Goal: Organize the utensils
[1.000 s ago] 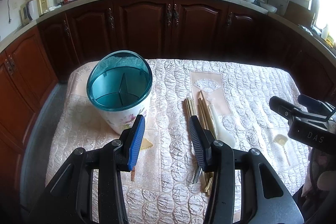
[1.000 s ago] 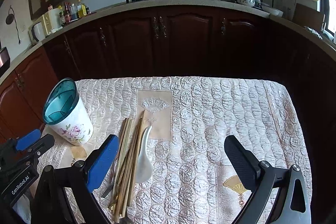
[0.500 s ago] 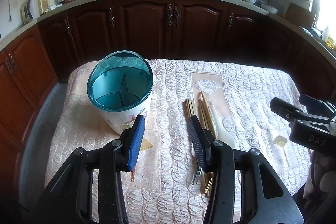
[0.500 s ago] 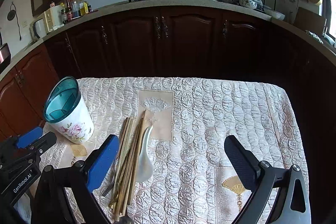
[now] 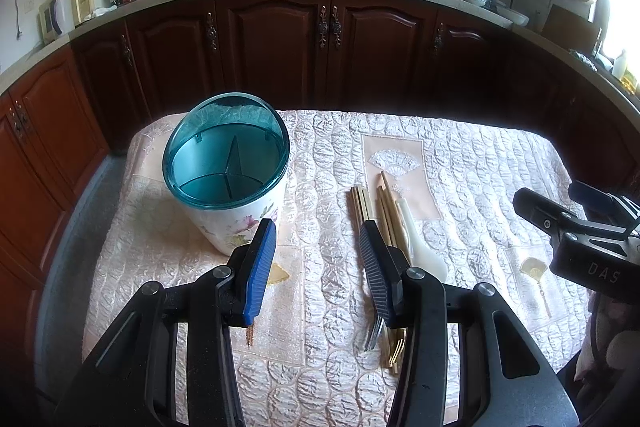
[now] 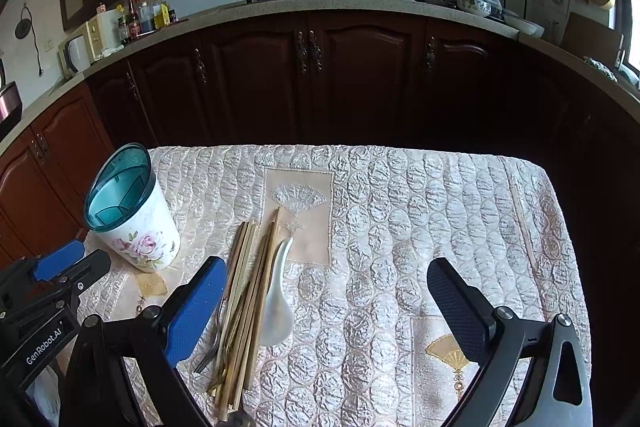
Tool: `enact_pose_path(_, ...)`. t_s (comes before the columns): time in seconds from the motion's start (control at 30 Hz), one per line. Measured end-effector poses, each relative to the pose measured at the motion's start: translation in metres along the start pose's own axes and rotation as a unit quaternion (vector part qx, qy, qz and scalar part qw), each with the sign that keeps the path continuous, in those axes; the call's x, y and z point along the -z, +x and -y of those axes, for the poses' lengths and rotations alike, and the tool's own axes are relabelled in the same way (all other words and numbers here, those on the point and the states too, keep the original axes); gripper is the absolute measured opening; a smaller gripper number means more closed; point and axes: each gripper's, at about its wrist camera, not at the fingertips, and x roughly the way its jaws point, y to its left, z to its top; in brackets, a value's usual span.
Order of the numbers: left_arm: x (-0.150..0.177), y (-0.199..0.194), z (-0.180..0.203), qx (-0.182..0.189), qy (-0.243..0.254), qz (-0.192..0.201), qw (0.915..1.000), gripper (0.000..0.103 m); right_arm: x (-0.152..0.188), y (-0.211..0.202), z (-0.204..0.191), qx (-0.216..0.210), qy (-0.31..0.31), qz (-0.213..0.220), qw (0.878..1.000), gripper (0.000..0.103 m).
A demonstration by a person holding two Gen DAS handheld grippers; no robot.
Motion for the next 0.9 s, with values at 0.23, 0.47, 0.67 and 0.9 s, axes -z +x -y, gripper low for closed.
enact_pose_path(0.23,0.0002,0.0008,-0.0003,0.0,0.001,0.001,1.0,0.043,0.0009,0.0025,-0.0007,0.001,0.001,-0.002,1.0,0.1)
enact_pose_path(0.47,-0.0007,-0.0009,0.0003,-0.001,0.004,0.005,1.0,0.043,0.0017,0.0041,-0.0039,0.001,-0.005,-0.003,1.0,0.1)
enact_pose_path(0.67,-0.002,-0.0027,0.0008,-0.003,0.005,0.009,0.9999,0.043,0.0021,0.004,-0.0068,0.0,-0.012,-0.005,1.0,0.1)
enact_pose_path(0.9,-0.0021,-0.0022,0.0011,-0.002,0.008,0.006,0.9999,0.043,0.003,0.0053,-0.0076,0.0,-0.016,-0.006,1.0,0.1)
